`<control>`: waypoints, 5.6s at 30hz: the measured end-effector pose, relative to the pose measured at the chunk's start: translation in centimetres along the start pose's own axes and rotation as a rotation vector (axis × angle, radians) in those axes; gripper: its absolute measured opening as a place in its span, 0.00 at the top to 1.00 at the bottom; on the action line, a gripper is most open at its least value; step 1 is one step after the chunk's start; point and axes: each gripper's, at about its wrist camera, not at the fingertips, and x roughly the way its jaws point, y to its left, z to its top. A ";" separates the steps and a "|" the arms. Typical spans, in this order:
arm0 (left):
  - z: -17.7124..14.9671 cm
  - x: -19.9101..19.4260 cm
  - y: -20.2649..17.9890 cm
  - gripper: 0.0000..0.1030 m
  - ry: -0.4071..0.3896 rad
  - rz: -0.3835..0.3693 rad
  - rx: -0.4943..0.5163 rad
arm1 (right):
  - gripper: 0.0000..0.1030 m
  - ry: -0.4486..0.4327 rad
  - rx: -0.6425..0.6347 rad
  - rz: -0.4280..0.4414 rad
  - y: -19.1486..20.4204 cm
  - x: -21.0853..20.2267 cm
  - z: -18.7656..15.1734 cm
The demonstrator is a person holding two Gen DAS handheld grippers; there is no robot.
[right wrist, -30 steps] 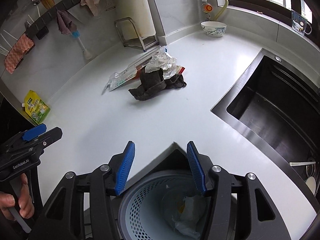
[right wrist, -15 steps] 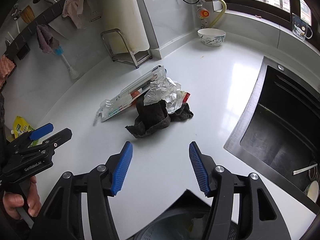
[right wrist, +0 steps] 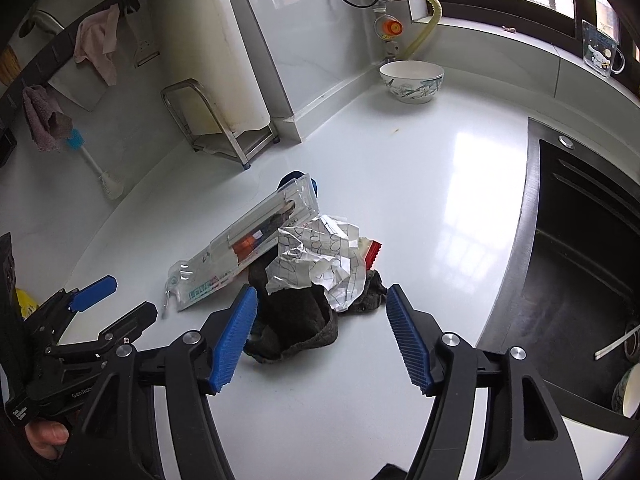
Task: Collect trash
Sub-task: 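Move both tools toward the packaged toothbrush and dark cloth, then grasp the packaged toothbrush with the left tool while the right tool grasps the crumpled foil wrapper, then carry toothbrush and wrapper over the bin and open both tools to drop them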
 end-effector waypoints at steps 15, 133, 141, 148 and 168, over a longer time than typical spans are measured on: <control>0.7 3.1 0.6 0.22 -0.028 -0.089 0.039 | 0.34 0.018 -0.019 -0.077 0.7 4.8 1.4; -21.6 -10.4 -26.6 0.45 0.295 0.010 -0.122 | 0.67 0.228 -0.135 0.140 -13.9 -14.4 -24.7; -23.4 -8.2 -26.4 0.45 0.348 0.055 -0.175 | 0.66 0.285 -0.158 0.128 -13.9 -11.6 -26.8; -24.7 -6.9 -25.8 0.44 0.361 0.071 -0.233 | 0.66 0.312 -0.165 0.138 -13.5 -9.3 -27.5; -25.1 -6.7 -24.5 0.29 0.355 0.130 -0.287 | 0.40 0.334 -0.146 0.135 -14.3 -6.2 -26.7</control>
